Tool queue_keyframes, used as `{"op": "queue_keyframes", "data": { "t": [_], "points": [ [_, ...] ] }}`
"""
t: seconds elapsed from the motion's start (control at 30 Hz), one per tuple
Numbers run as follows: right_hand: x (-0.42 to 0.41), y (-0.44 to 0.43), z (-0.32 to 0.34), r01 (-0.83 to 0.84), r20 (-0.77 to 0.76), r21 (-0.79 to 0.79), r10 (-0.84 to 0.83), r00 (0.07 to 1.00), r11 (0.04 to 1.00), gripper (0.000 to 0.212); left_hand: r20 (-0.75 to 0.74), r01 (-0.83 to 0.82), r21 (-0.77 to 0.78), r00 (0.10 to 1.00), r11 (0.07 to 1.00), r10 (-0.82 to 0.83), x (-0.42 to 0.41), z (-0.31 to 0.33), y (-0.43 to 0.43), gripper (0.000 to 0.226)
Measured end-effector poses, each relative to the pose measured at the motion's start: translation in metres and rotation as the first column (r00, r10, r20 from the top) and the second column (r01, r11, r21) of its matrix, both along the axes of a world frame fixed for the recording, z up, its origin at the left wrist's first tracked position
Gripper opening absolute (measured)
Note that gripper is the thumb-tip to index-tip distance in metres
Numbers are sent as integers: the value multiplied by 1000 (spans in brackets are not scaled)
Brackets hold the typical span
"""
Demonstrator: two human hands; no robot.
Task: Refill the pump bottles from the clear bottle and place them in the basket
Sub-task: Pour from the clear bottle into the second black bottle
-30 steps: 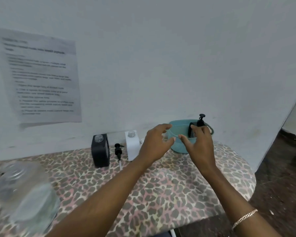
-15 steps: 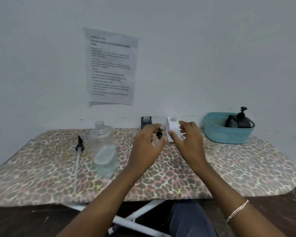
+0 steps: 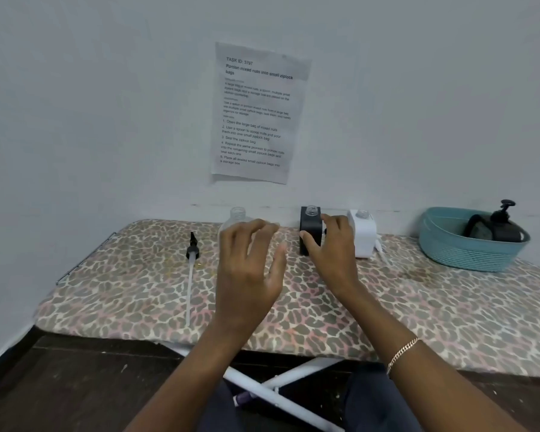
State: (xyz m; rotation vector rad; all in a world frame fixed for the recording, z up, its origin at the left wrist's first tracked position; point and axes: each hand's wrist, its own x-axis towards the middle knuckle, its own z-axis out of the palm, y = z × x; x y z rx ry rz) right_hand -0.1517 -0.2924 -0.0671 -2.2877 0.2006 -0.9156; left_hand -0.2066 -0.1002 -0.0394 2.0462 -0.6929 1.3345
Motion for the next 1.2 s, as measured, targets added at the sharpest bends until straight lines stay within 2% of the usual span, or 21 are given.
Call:
{"op": "queue_keyframes", "data": {
  "t": [0.07, 0.2, 0.37, 0.47, 0.6, 0.8, 1.0, 1.2],
  "points": [
    [6, 4, 0, 38, -4, -12, -38, 999, 999, 59, -16, -44, -81, 999, 996, 42, 1, -1, 6, 39],
    [17, 8, -3, 74, -27, -3, -74, 997, 997, 68, -156, -105, -230, 985, 968, 70, 10, -13, 17, 65],
    [30, 9, -12, 85, -128, 85, -74, 989, 993, 84, -377, -88, -356, 924, 930, -57, 24, -31, 24, 90],
    [38, 8, -16, 88, -184, 187, -53, 982, 978, 92, -503, -67, -414, 848, 908, -167, 24, -36, 26, 97],
    [51, 4, -22, 96, -223, 273, -34, 974, 957, 93, -572, -56, -424, 790, 904, -220, 24, -44, 28, 95],
    [61, 6, -22, 89, -206, 305, -25, 978, 948, 49, -592, -53, -416, 774, 908, -226, 27, -49, 28, 81],
    [63, 4, -20, 103, -240, 270, -37, 970, 957, 36, -635, -97, -387, 749, 917, -188, 30, -52, 27, 67],
    [43, -2, -13, 35, -212, 300, 30, 977, 953, 32, -648, -109, -353, 745, 929, -158, 28, -51, 26, 53]
  ]
}}
